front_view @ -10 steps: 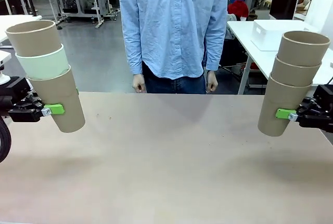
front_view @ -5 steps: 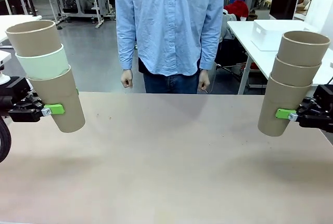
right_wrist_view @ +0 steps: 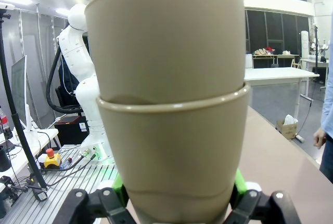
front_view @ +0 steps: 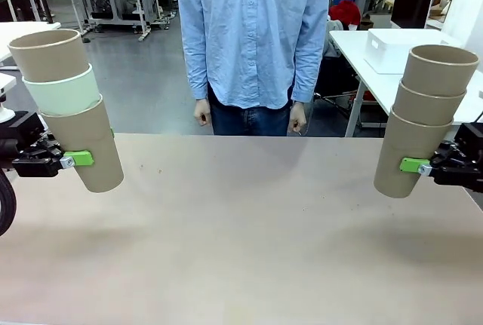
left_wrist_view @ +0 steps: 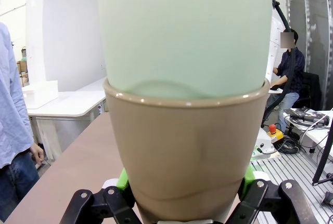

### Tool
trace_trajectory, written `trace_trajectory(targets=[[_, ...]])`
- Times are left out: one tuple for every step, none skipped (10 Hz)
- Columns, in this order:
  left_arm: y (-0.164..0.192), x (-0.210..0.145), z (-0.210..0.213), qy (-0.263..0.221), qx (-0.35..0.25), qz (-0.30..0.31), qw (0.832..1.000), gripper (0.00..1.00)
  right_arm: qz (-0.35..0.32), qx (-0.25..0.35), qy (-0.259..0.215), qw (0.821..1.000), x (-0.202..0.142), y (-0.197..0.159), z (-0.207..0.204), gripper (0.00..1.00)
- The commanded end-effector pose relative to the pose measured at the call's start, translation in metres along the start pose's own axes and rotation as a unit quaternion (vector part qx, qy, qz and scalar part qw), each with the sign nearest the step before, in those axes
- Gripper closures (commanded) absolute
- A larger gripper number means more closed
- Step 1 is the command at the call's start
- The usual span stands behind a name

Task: Stack the cups and store them in the basket.
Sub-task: Place the stack of Reusable plastic cups into the Pantry Basket.

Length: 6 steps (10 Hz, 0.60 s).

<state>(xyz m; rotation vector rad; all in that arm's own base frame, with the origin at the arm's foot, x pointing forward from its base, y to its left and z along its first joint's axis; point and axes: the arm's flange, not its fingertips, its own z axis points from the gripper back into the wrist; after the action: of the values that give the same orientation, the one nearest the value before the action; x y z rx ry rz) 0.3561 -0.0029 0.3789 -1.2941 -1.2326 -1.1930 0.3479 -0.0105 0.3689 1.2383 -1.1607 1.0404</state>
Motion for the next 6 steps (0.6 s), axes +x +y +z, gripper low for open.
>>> trace_trajectory(targets=[[-0.0008, 0.0036, -0.0011, -0.004, -0.003, -0.004, 1.000, 0.13, 0.001, -0.001, -0.002, 1.000, 0.0052, 0.0012, 0.0005, 0.13], [-0.0008, 0.0036, -0.0011, -0.004, -0.003, -0.004, 1.000, 0.13, 0.001, -0.001, -0.002, 1.000, 0.0052, 0.0012, 0.0005, 0.13], [-0.0008, 0.0036, -0.0011, -0.004, -0.003, -0.004, 1.000, 0.13, 0.001, -0.001, -0.002, 1.000, 0.0052, 0.0012, 0.0005, 0.13], [-0.0008, 0.0036, -0.0011, -0.004, -0.003, -0.004, 1.000, 0.13, 0.001, -0.001, -0.002, 1.000, 0.0052, 0.0012, 0.0005, 0.13], [-0.0008, 0.0036, -0.0011, -0.004, -0.003, -0.004, 1.000, 0.13, 0.001, -0.001, -0.002, 1.000, 0.0052, 0.0012, 0.0005, 0.13], [-0.0008, 0.0036, -0.0011, -0.004, -0.003, -0.004, 1.000, 0.13, 0.001, -0.001, -0.002, 1.000, 0.0052, 0.0012, 0.0005, 0.13]])
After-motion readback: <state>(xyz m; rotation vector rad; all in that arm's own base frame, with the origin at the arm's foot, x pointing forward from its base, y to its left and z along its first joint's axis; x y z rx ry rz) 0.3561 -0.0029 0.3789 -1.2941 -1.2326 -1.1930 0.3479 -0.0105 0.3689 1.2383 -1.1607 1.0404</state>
